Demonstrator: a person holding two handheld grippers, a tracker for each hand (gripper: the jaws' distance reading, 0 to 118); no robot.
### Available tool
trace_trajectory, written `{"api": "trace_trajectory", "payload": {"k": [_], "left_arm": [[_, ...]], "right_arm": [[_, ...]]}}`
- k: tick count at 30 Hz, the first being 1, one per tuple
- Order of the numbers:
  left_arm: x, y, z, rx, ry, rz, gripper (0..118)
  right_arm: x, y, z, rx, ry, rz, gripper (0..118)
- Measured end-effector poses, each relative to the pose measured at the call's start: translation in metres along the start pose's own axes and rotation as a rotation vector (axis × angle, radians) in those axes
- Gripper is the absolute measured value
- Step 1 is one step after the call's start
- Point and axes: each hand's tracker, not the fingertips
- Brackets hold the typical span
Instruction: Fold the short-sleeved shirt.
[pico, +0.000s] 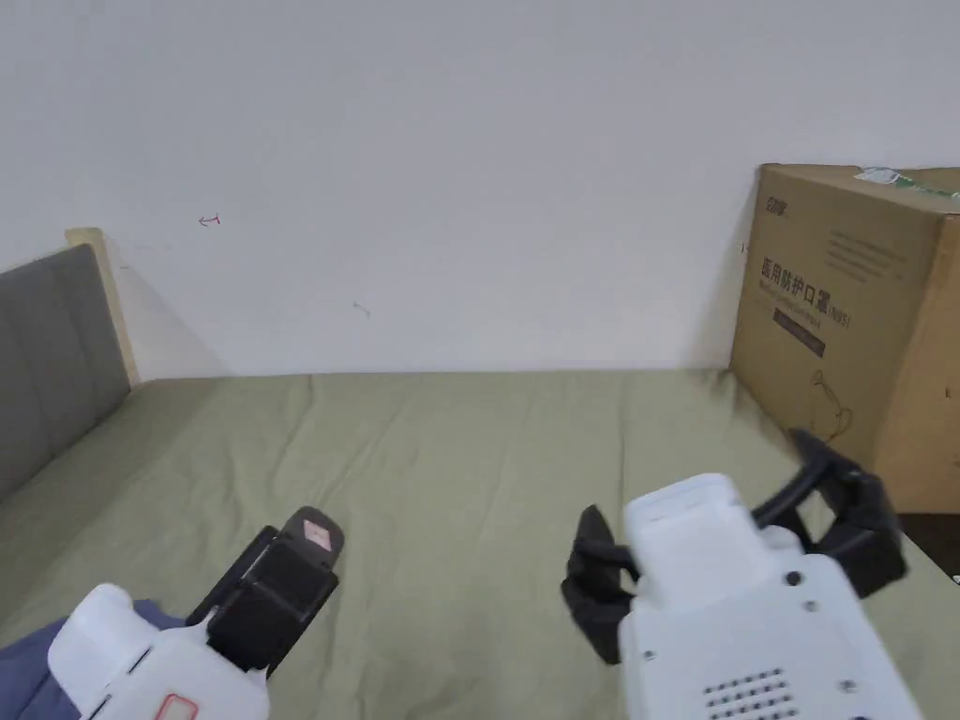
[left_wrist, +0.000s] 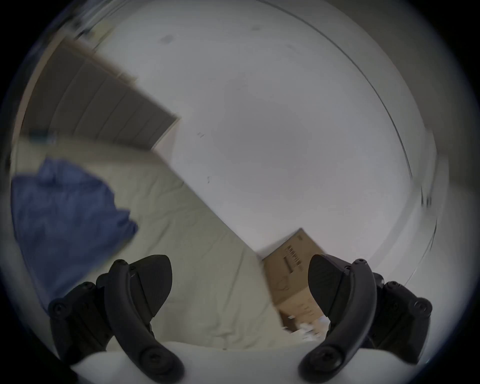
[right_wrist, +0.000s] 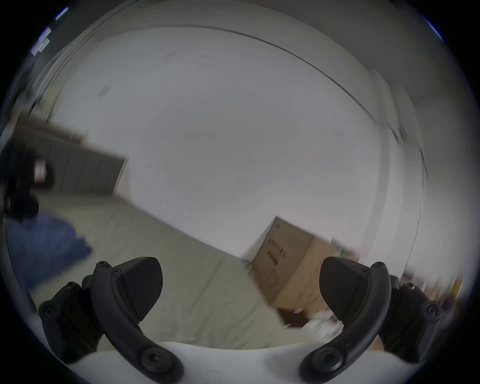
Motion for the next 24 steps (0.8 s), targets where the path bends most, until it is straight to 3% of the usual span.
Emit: {"api": "trace_trajectory", "payload": {"k": [4, 5, 6, 8, 11, 14, 16, 18, 21, 24], "left_arm": [[-0.032, -0.011, -0.004, -0.024, -0.007, 0.278, 109], [-0.036, -0.015, -0.005, -0.034, 0.013, 0.308, 109], [-0.039, -0.018, -0.006, -0.043, 0.026, 0.316, 109], [-0.038, -0.019, -0.010, -0.074, 0.059, 0.249, 109], [-0.009, -0.012, -0.017, -0.083, 0.117, 0.007, 109], [0.038, -0.005, -0.021, -0.023, 0.104, -0.347, 109], [0.068, -0.010, -0.022, 0.028, 0.111, -0.658, 109], [0.085, -0.022, -0.018, 0.079, 0.147, -0.900, 109], [0.089, -0.034, -0.014, 0.075, 0.156, -1.032, 109], [0.085, -0.040, -0.012, 0.060, 0.122, -0.988, 109]], "right_arm": [[-0.046, -0.006, 0.001, 0.001, 0.051, 0.400, 118], [-0.053, -0.009, 0.002, 0.007, 0.044, 0.439, 118], [-0.058, -0.012, 0.003, 0.008, 0.064, 0.429, 118], [-0.056, -0.011, 0.002, -0.018, 0.143, 0.333, 118], [-0.031, -0.004, -0.005, -0.064, 0.228, 0.037, 118], [0.007, -0.004, -0.019, -0.138, 0.270, -0.326, 118], [0.030, -0.016, -0.026, -0.170, 0.285, -0.586, 118], [0.044, -0.036, -0.030, -0.218, 0.234, -0.751, 118], [0.051, -0.061, -0.032, -0.312, 0.108, -0.870, 118], [0.051, -0.071, -0.026, -0.315, 0.103, -0.895, 118]]}}
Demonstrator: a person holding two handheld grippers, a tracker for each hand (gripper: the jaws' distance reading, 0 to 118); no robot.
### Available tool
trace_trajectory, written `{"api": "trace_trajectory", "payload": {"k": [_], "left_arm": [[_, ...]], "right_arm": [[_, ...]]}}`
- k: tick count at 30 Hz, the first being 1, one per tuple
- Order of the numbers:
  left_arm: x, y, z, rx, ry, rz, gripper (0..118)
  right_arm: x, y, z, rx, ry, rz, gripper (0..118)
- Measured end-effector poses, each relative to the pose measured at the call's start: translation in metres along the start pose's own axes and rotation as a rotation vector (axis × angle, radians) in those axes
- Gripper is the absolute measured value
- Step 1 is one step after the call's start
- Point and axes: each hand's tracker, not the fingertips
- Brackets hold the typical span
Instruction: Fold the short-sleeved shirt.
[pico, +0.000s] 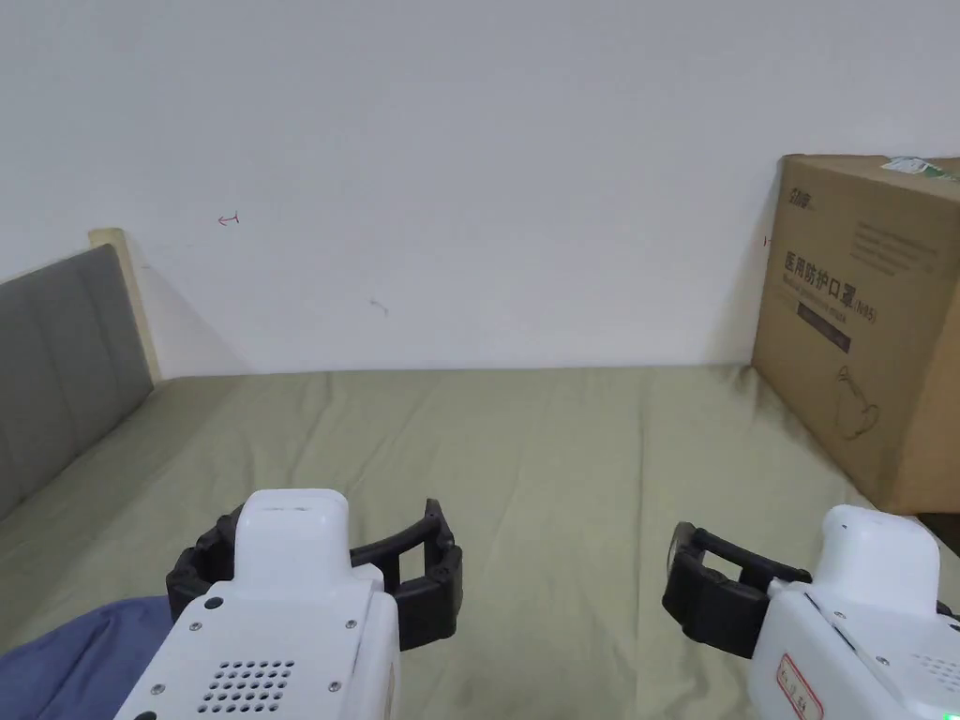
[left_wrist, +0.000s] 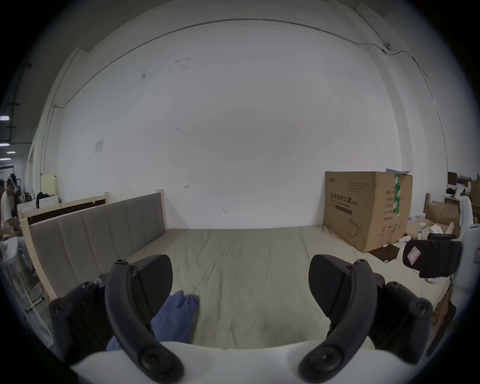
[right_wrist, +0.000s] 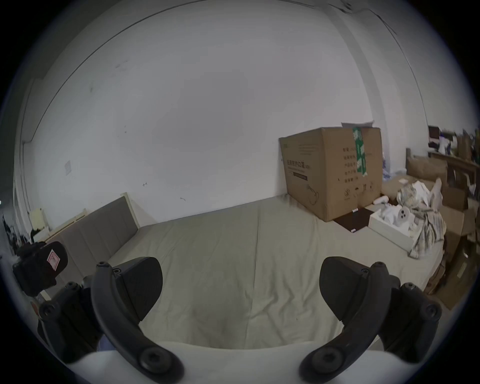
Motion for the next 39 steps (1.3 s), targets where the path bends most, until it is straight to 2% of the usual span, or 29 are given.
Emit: {"api": "trace_trajectory", "payload": {"k": [1, 5, 9, 11, 13, 14, 15, 16, 17, 18, 19, 20, 21, 24, 32, 35, 37, 39], "left_arm": [[-0.004, -0.001, -0.001, -0.005, -0.003, 0.017, 109], [-0.013, 0.001, -0.001, -0.001, -0.025, 0.056, 110], [-0.015, 0.004, 0.003, 0.010, -0.004, 0.024, 111], [-0.014, 0.006, 0.007, 0.013, 0.006, -0.043, 111], [-0.013, 0.007, 0.012, 0.029, 0.010, -0.054, 106], [-0.014, 0.006, 0.014, 0.052, 0.005, -0.053, 91], [-0.015, 0.007, 0.016, 0.069, 0.004, -0.039, 70], [-0.016, 0.008, 0.015, 0.067, 0.000, -0.031, 45], [-0.017, 0.009, 0.013, 0.058, -0.007, -0.022, 16], [-0.018, 0.010, 0.012, 0.047, -0.003, -0.009, 10], [-0.021, 0.010, 0.012, 0.032, -0.025, 0.006, 9], [-0.024, 0.009, 0.012, 0.024, -0.035, 0.013, 2], [-0.026, 0.007, 0.011, 0.027, -0.043, 0.035, 0], [-0.031, 0.006, 0.008, 0.011, -0.056, 0.058, 0], [-0.028, 0.005, 0.005, 0.004, -0.060, 0.041, 0], [-0.034, 0.007, 0.005, 0.005, -0.044, 0.050, 0], [-0.044, 0.007, 0.007, 0.001, -0.031, 0.057, 0], [-0.057, 0.007, 0.011, -0.006, 0.007, 0.065, 0]], "right_arm": [[-0.001, -0.001, 0.002, 0.019, -0.005, 0.022, 118], [-0.016, -0.001, 0.014, 0.151, -0.027, 0.206, 118], [-0.031, 0.002, 0.029, 0.180, -0.006, 0.234, 118], [-0.034, 0.003, 0.030, 0.190, -0.061, 0.238, 118], [-0.035, 0.001, 0.033, 0.195, -0.050, 0.261, 117], [-0.036, 0.000, 0.034, 0.209, -0.049, 0.278, 114], [-0.037, 0.000, 0.034, 0.231, -0.068, 0.305, 106], [-0.040, -0.001, 0.036, 0.257, -0.096, 0.322, 86], [-0.040, -0.002, 0.036, 0.279, -0.136, 0.315, 34], [-0.039, -0.001, 0.034, 0.267, -0.137, 0.298, 10], [-0.034, 0.001, 0.032, 0.246, -0.097, 0.265, 10], [-0.032, 0.002, 0.031, 0.225, -0.074, 0.239, 10], [-0.030, 0.002, 0.029, 0.217, -0.078, 0.238, 9], [-0.027, 0.000, 0.030, 0.236, -0.095, 0.248, 0], [-0.037, -0.001, 0.028, 0.239, -0.064, 0.282, 0], [-0.050, -0.002, 0.026, 0.234, -0.033, 0.315, 0], [-0.059, -0.001, 0.023, 0.210, 0.049, 0.318, 0], [-0.073, -0.002, 0.018, 0.194, 0.084, 0.319, 0]]}}
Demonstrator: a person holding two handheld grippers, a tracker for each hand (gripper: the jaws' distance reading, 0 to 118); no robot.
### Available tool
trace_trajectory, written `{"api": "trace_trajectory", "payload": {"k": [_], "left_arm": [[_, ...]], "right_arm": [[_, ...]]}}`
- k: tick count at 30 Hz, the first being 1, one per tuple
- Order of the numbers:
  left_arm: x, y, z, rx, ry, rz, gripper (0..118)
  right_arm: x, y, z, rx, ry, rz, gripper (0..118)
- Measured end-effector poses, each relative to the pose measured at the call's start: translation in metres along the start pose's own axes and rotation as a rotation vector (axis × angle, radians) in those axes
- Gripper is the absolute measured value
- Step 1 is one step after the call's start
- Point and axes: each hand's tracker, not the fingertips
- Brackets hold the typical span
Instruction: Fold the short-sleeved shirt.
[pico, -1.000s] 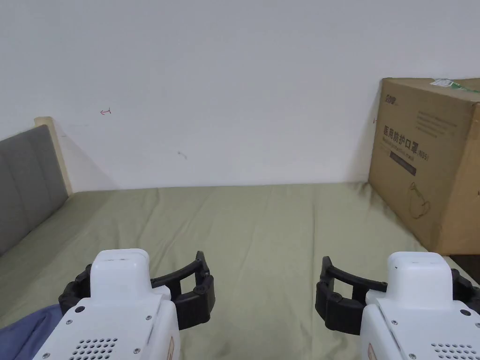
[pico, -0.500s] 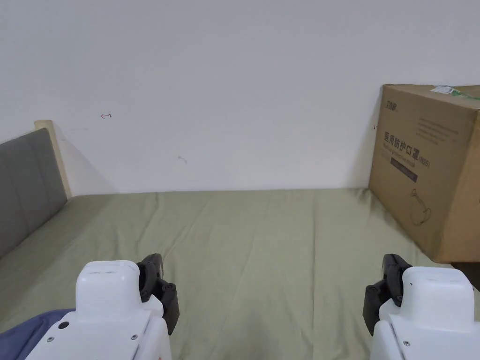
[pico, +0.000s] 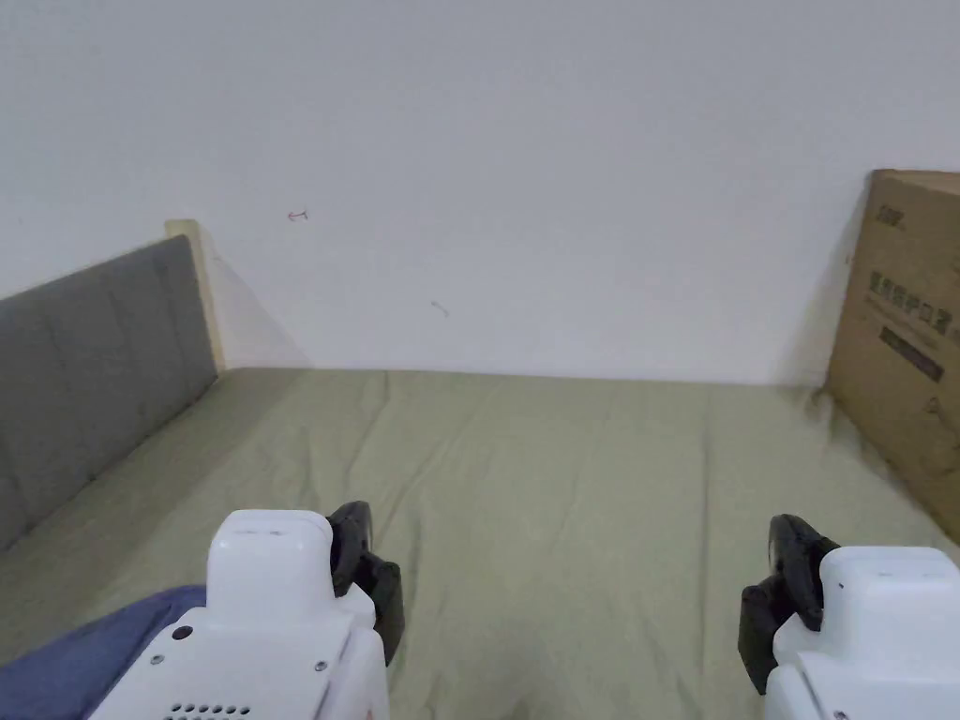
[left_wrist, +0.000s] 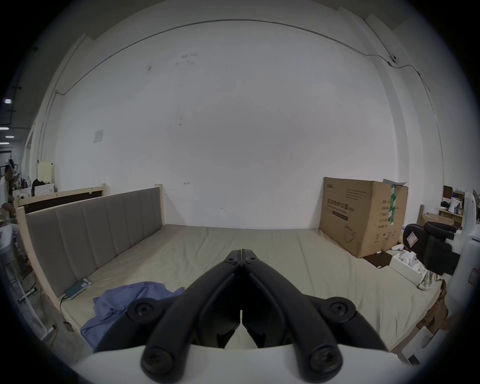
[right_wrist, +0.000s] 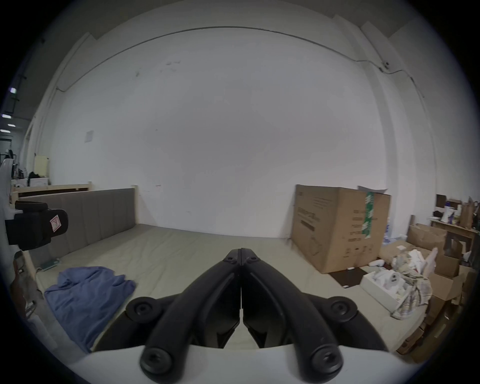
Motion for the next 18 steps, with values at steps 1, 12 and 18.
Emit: {"api": "trace_trajectory", "payload": {"k": [1, 12, 18], "left_arm": [[-0.009, 0.000, 0.003, 0.001, 0.036, 0.002, 0], [-0.115, 0.000, 0.066, -0.026, 0.422, -0.012, 0], [-0.153, -0.023, 0.073, -0.103, 0.519, 0.065, 0]], "right_arm": [[-0.009, 0.001, -0.003, 0.003, 0.042, 0.000, 0], [-0.126, -0.004, -0.028, -0.063, 0.442, -0.036, 0], [-0.166, -0.017, -0.034, -0.120, 0.536, -0.035, 0]]}}
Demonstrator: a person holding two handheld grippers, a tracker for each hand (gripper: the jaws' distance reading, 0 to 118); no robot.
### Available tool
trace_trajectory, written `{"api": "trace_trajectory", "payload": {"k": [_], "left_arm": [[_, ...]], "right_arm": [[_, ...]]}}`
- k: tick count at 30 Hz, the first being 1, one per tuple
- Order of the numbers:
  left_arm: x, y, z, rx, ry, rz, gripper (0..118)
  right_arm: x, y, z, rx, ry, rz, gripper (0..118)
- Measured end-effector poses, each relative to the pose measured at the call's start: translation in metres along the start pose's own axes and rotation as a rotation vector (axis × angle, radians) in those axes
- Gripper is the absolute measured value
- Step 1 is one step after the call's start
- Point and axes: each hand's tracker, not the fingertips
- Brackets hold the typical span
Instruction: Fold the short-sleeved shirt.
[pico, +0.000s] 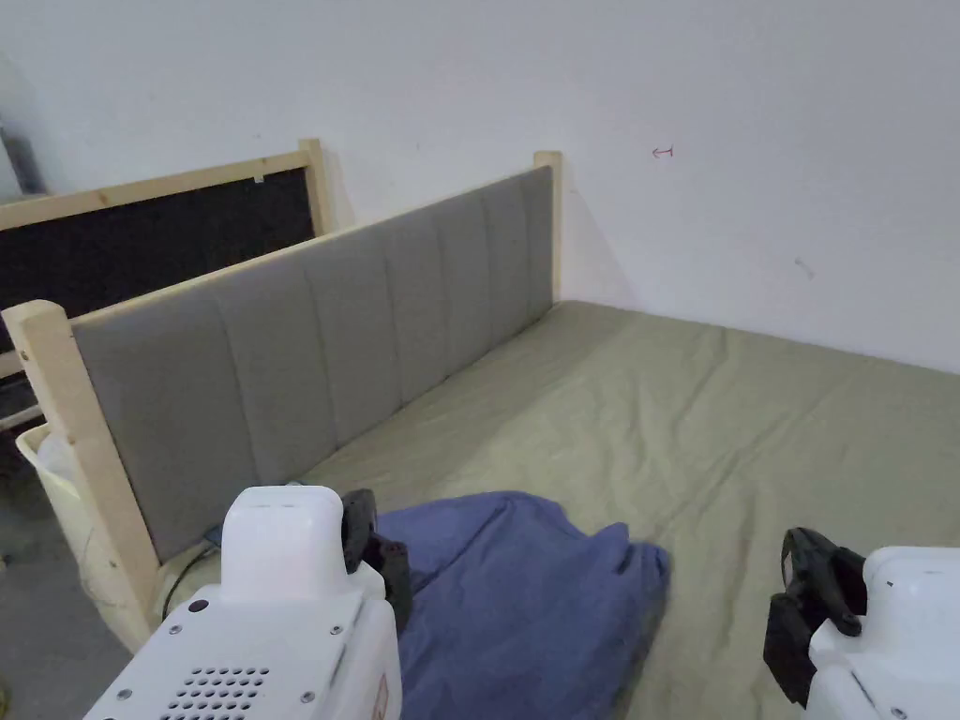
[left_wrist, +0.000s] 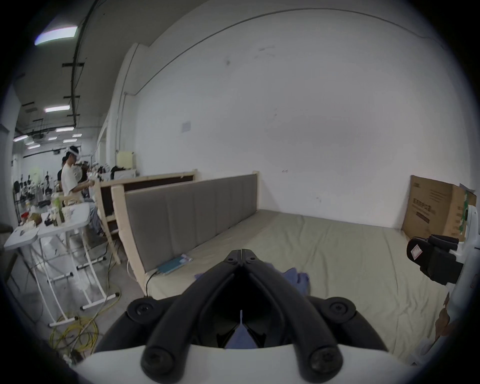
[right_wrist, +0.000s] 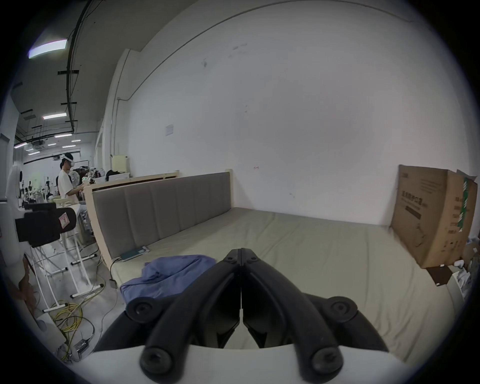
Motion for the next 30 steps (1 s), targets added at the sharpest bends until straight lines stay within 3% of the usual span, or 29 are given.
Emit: {"api": "trace_trajectory", "payload": {"k": [10, 14, 15, 16, 17, 18, 19, 26, 27, 28, 29, 30], "left_arm": [[0.001, -0.071, -0.098, -0.237, -0.085, 0.037, 0], [0.008, -0.103, -0.162, -0.415, -0.137, 0.104, 8], [0.012, -0.112, -0.180, -0.457, -0.151, 0.115, 23], [0.020, -0.120, -0.195, -0.516, -0.154, 0.086, 48], [0.026, -0.126, -0.205, -0.546, -0.170, 0.072, 84], [0.033, -0.134, -0.218, -0.559, -0.189, 0.065, 102], [0.040, -0.139, -0.228, -0.580, -0.202, 0.050, 110], [0.090, -0.175, -0.307, -0.684, -0.225, -0.080, 108], [0.096, -0.184, -0.317, -0.750, -0.201, -0.125, 100], [0.101, -0.200, -0.327, -0.849, -0.192, -0.165, 80], [0.103, -0.211, -0.329, -0.882, -0.176, -0.185, 78], [0.102, -0.206, -0.321, -0.748, -0.186, -0.130, 76]], "right_arm": [[-0.004, -0.027, -0.032, -0.103, 0.017, 0.036, 0], [0.005, -0.040, -0.045, -0.161, 0.002, 0.032, 0], [0.008, -0.044, -0.049, -0.174, -0.008, 0.037, 0], [0.012, -0.048, -0.052, -0.184, -0.020, 0.041, 0], [0.014, -0.051, -0.055, -0.194, -0.031, 0.044, 0], [0.018, -0.055, -0.058, -0.210, -0.045, 0.044, 0], [0.022, -0.059, -0.062, -0.227, -0.051, 0.041, 0], [0.042, -0.080, -0.084, -0.312, -0.085, 0.012, 0], [0.043, -0.082, -0.085, -0.319, -0.087, 0.010, 0], [0.044, -0.083, -0.086, -0.326, -0.091, 0.013, 0], [0.045, -0.084, -0.087, -0.330, -0.090, 0.017, 0], [0.047, -0.085, -0.087, -0.335, -0.091, 0.022, 0]]}}
